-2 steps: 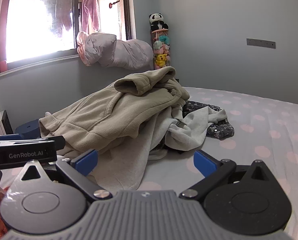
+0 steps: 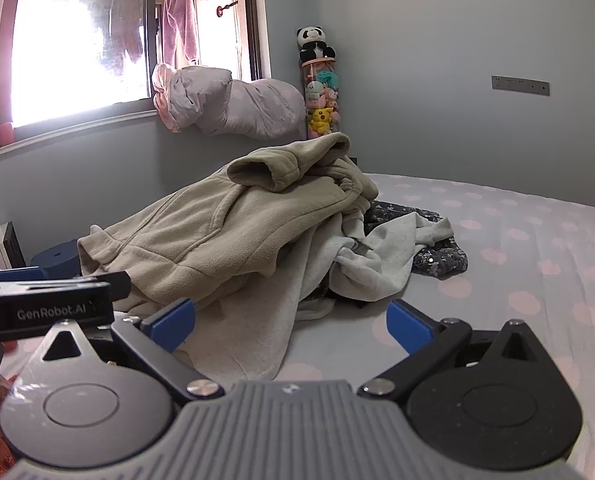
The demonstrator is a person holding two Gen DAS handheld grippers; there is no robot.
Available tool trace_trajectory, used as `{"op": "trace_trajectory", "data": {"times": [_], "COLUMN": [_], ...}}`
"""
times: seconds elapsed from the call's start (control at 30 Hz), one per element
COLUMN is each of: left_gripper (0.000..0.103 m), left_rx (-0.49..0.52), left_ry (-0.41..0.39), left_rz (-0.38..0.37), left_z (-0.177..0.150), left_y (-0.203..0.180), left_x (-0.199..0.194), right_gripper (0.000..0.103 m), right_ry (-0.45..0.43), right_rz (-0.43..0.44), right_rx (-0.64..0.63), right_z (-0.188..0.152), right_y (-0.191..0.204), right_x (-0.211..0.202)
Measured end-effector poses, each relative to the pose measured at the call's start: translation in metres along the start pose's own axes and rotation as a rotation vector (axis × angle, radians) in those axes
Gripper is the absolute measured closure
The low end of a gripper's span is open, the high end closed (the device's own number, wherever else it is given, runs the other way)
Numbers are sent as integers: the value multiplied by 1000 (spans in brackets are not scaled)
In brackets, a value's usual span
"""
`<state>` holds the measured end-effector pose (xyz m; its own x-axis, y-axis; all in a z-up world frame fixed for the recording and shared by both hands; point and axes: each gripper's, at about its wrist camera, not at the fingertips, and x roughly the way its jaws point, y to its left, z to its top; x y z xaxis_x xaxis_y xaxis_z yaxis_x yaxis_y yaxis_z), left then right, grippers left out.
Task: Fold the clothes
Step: 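Move both grippers toward the beige fleece jacket on the clothes pile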
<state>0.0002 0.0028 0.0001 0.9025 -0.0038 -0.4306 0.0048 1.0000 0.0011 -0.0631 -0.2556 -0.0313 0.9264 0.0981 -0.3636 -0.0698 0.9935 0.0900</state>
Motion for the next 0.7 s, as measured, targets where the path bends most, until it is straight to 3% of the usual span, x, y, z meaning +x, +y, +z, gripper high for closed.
{"op": "trace_trajectory", "data": {"times": [0.1, 0.5, 0.7], "left_gripper": [0, 4, 4], "left_rx": [21, 21, 30], "left_ry": [43, -34, -17], "left_rz": [7, 2, 11], "left_z": [5, 5, 6], "left_y": [-2, -5, -6], "left_x": [5, -5, -4], "right_gripper": [1, 1, 1], "right_ry": [-1, 11, 18], "right_rz": [3, 17, 15], "right_rx": [3, 7, 9], "right_z": [0, -1, -2], "right_y": [-1, -2, 1], "right_x": [1, 2, 2]}}
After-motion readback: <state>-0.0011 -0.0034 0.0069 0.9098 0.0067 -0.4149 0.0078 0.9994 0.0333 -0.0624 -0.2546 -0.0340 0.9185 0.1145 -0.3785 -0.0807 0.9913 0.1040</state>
